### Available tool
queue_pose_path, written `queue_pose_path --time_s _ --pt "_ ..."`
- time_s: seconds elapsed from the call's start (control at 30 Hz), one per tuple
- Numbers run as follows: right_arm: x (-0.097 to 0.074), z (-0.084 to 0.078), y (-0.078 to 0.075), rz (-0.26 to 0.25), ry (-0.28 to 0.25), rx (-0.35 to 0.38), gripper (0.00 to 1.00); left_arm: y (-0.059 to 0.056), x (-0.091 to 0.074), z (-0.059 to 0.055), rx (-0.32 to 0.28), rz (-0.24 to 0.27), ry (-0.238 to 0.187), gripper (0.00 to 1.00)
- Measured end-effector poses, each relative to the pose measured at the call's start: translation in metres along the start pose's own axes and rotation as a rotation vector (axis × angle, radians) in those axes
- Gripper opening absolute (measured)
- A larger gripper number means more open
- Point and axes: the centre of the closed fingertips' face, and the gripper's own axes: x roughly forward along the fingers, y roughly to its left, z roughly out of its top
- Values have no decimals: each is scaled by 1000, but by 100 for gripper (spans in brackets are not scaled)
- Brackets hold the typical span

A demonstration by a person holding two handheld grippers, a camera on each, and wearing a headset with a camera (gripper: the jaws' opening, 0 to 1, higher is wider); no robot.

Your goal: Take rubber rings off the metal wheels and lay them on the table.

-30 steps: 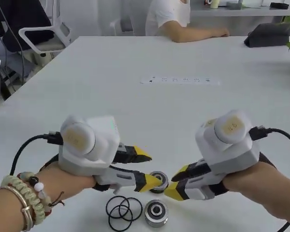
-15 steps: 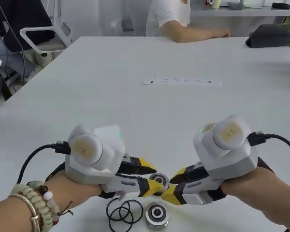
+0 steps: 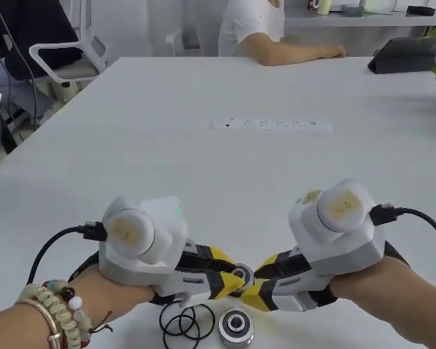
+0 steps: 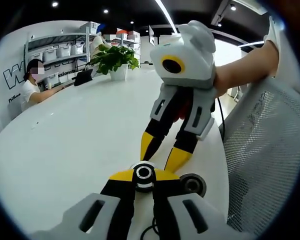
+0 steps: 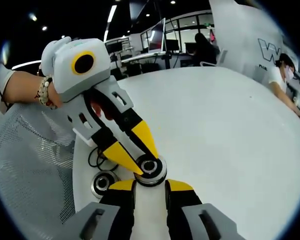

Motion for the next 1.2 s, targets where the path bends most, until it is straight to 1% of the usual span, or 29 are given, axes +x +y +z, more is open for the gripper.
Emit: queue_pose_path --time_s 0.13,0.53,0.6,0.63,0.67,0.7,0.93,1.2 --pt "0 0 1 7 0 3 18 -1 0 0 -2 -3 -2 7" --pt "-2 -1 2 9 18 -50 16 -3 0 0 -2 -9 1 7" --pt "-3 -2 2 10 27 -57 12 -3 0 0 -2 -9 0 7" --pt "-4 -5 -1 -2 50 -87 6 -3 0 0 -3 -9 0 7" --pt "-4 -4 0 1 38 -84 3 -3 0 0 -7 -8 -1 7" --pt "-4 -4 -1 -4 38 -89 2 -3 0 0 -9 -7 -2 7" --pt "-4 -5 -2 -3 34 -52 1 -2 0 0 -19 -5 -5 7" --pt "-4 -4 -5 -5 25 -28 0 -2 0 1 -30 -6 -9 7"
